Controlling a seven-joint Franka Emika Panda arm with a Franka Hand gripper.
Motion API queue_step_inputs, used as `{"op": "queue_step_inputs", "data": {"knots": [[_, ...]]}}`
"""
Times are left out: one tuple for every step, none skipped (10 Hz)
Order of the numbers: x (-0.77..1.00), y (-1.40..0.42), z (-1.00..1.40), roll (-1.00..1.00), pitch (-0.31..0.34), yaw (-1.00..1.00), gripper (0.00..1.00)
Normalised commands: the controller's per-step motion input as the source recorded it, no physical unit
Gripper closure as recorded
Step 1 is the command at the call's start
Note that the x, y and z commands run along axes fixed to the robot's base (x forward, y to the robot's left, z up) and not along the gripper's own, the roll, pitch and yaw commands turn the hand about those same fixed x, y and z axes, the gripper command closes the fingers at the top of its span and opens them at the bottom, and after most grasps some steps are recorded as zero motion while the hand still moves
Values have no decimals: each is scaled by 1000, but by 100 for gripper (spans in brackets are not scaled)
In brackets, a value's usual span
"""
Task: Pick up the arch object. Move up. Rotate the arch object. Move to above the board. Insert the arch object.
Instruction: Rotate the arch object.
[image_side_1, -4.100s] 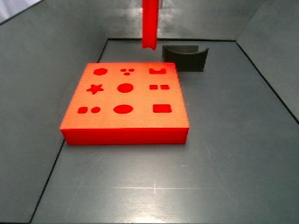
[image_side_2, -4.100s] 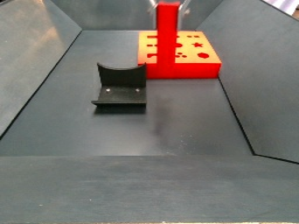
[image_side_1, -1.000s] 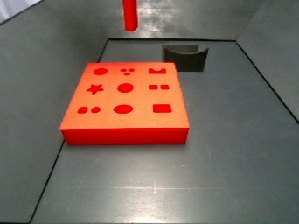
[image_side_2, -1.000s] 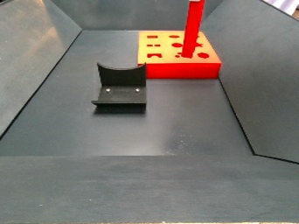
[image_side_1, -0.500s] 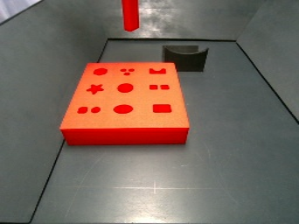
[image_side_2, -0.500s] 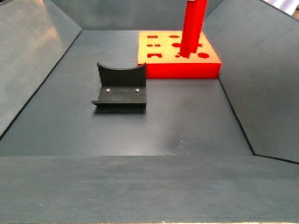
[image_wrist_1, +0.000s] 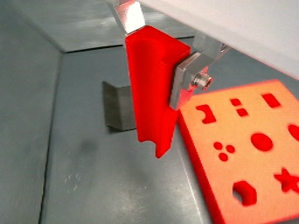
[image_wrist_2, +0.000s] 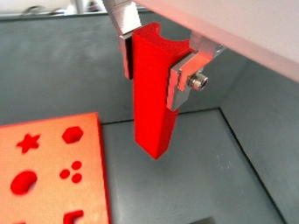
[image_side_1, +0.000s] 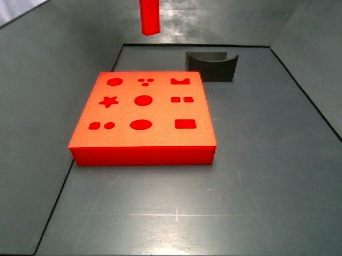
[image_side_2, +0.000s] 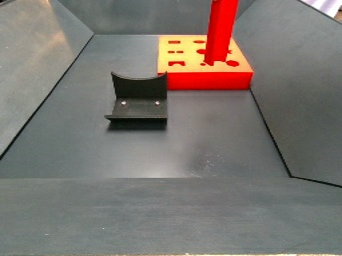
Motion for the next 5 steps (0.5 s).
{"op": "queue_step_inputs", "data": {"knots": [[0,6,0,-38,-3,-1000,100],[-1,7,0,-41,-3,-1000,100],[-1,9,0,-50,-4,-1000,100],[-1,10,0,-61,-4,-1000,100],[-1,11,0,-74,-5,-1000,100]]}}
